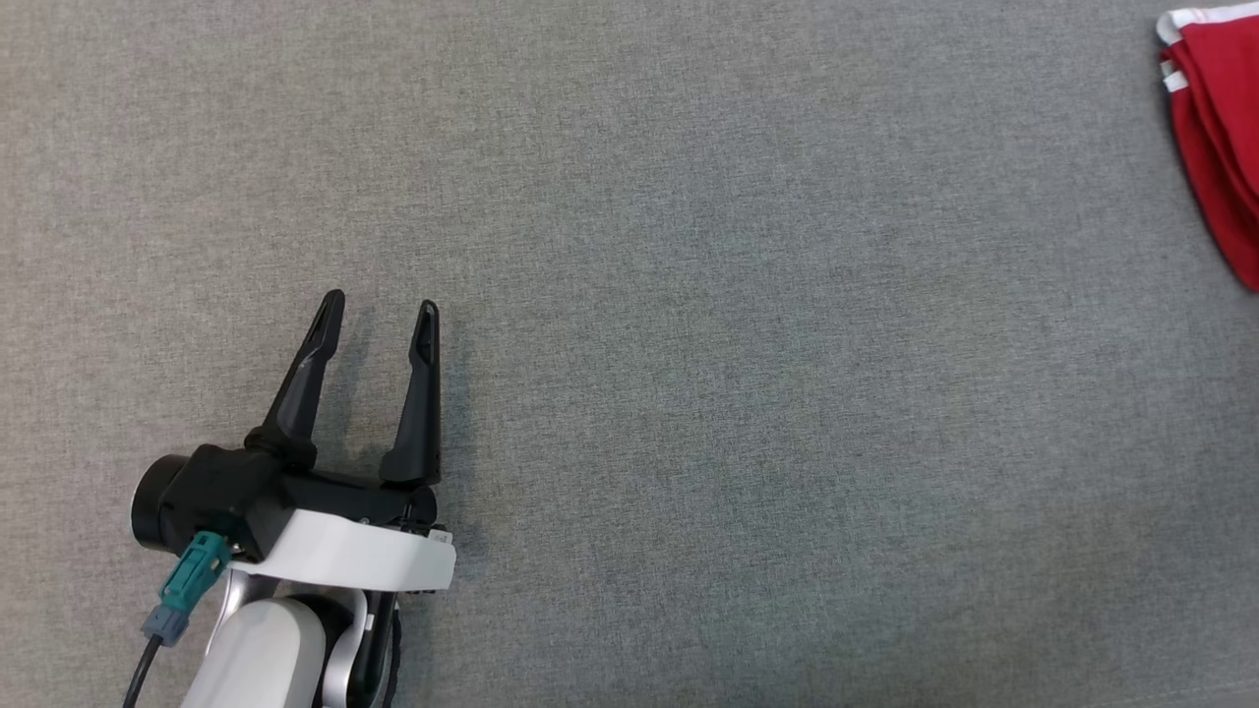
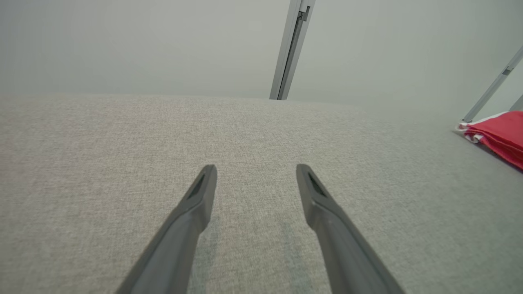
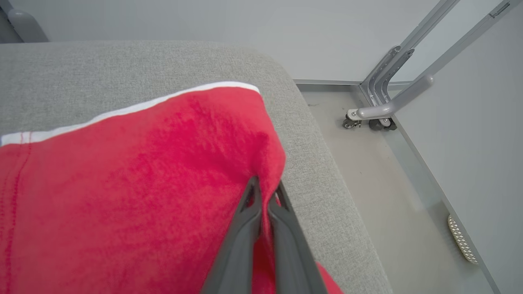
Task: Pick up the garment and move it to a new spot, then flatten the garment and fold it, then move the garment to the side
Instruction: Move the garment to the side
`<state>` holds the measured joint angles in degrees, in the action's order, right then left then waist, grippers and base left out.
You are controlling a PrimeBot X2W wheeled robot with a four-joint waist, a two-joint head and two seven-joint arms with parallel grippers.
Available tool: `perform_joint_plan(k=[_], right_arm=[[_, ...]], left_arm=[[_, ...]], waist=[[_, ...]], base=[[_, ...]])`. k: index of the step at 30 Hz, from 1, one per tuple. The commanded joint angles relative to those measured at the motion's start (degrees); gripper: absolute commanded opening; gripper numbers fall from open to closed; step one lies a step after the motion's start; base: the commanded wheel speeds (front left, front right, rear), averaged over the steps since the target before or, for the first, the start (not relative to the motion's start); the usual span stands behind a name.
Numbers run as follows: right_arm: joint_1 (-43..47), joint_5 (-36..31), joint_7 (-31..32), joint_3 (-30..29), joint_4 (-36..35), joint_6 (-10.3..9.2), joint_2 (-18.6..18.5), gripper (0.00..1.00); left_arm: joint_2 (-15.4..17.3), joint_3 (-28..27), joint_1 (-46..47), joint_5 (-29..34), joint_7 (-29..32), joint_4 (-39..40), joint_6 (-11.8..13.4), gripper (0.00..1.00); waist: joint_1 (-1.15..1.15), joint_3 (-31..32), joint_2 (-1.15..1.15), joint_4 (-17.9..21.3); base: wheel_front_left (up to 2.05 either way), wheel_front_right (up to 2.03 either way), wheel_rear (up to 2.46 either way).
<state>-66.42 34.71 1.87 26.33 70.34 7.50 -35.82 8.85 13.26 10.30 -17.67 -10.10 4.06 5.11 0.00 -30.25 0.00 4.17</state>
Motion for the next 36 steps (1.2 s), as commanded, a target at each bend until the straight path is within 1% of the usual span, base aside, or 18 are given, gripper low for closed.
perform_joint_plan(k=[1, 2, 5, 11, 16, 25, 29, 32, 36], right_arm=[[-0.89, -1.09, -1.34, -0.31, 0.94, -0.01, -0.68, 0.52], [-1.15, -1.57, -1.83, -0.52, 1.52, -0.01, -0.51, 1.00], [-1.39, -2.82, -3.49, -1.26, 2.67, -0.01, -0.02, 1.00], [-0.74, -4.49, -4.50, -2.13, 3.36, -0.01, 1.46, 1.00], [-0.39, -5.57, -7.60, -1.08, 2.63, -0.01, 3.68, 1.00], [2.97, -6.69, -14.47, 1.23, -0.74, -0.01, 9.88, 1.00], [5.71, -6.29, -16.45, -0.08, -1.75, -0.01, 13.16, 1.00], [8.36, -7.32, -17.08, -1.62, -2.02, -0.01, 15.34, 1.00], [13.23, -10.19, -17.15, -5.17, -7.42, -0.01, 18.06, 1.00]], left_arm=[[0.17, -0.01, 0.36, -0.14, -0.33, 0.11, 0.23, 1.00], [0.15, 0.02, 0.42, -0.16, -0.38, 0.04, 0.29, 1.00], [0.03, 0.10, 0.59, -0.30, -0.55, -0.28, 0.51, 1.00], [-0.27, 0.35, 0.59, -0.74, -1.02, -1.22, 0.36, 1.00], [-0.58, -0.34, 0.47, -1.85, -1.75, -3.08, 0.24, 1.00], [-1.28, -2.56, 1.26, -3.67, -4.08, -10.73, -0.13, 1.00], [-1.90, -3.60, 1.17, -4.57, -4.75, -14.35, -0.40, 1.00], [-2.54, -4.31, 0.19, -5.03, -4.97, -16.73, -0.67, 1.00], [-3.02, -5.05, -1.10, -5.22, -5.12, -19.14, -0.99, 1.00]], waist=[[0.00, -0.02, 0.00, -0.13], [0.00, 0.03, 0.00, -0.17], [0.00, 0.39, 0.00, -0.15], [0.00, 2.34, 0.00, 0.21], [0.00, 5.21, 0.00, 0.35], [0.00, 12.73, 0.00, 0.01], [0.00, 16.07, 0.00, -0.57], [0.00, 18.29, 0.00, -0.90], [0.00, 20.66, 0.00, -1.36]], base=[[0.00, 0.00, 0.00], [0.00, 0.00, 0.00], [0.00, 0.00, 0.00], [0.00, 0.00, 0.00], [0.00, 0.00, 0.00], [0.00, 0.00, 0.00], [0.00, 0.00, 0.00], [0.00, 0.00, 0.00], [0.00, 0.00, 0.00]])
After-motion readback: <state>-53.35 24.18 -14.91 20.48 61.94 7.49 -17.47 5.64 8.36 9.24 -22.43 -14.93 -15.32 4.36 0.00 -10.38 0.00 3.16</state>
